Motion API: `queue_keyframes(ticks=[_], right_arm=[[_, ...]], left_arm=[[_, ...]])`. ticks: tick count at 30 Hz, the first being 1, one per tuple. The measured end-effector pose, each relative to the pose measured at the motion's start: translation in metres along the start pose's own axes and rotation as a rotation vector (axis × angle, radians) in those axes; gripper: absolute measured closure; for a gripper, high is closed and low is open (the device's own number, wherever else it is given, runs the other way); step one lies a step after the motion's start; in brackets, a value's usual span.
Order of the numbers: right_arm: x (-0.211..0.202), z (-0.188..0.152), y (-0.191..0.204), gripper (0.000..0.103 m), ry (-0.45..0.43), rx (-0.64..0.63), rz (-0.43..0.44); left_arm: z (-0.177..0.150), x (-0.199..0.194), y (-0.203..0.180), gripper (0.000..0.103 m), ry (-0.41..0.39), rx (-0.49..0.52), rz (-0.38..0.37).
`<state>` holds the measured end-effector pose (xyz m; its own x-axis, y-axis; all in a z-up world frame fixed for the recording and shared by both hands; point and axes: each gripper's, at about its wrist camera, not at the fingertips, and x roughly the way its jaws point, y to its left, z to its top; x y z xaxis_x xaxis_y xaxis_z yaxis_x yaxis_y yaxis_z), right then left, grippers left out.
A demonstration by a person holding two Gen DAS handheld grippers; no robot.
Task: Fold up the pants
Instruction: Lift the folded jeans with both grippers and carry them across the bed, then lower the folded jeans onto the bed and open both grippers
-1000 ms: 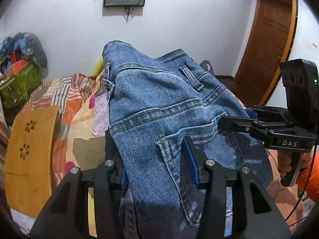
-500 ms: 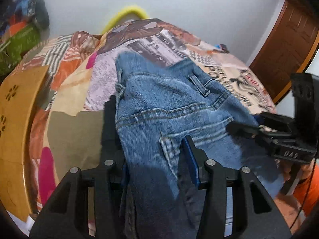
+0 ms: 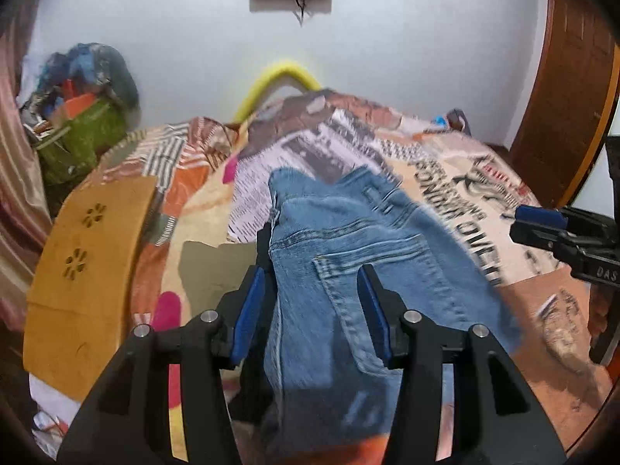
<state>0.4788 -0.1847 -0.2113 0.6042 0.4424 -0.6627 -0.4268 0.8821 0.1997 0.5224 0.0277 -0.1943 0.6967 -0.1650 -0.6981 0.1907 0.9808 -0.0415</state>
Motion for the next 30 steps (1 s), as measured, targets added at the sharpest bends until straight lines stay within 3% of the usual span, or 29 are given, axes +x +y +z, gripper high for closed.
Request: queue_keyframes(ticks=[10, 19, 25, 30], right_arm=[[-0.14, -0.003, 0.057, 0.06, -0.246, -0.077, 0.019], [-0.26, -0.033, 0.113, 0.06, -0.428, -0.115, 0.027], [-0.317, -0.065, 0.137, 0.06, -0.524, -0.124, 0.037], [-0.334, -0.085, 0.148, 0.048, -0.572, -0.13, 0.042]], left_arm=[[-0.009, -0.17, -0.039, 0.053, -0.254, -0.022, 0.031], [-0.054, -0.315, -0.09, 0.053, -0.474, 0.025, 0.055], [-0.091, -0.375, -0.114, 0.051, -0.549, 0.016, 0.057], [-0.114, -0.402, -0.127, 0.032, -0.597, 0.009, 0.076]])
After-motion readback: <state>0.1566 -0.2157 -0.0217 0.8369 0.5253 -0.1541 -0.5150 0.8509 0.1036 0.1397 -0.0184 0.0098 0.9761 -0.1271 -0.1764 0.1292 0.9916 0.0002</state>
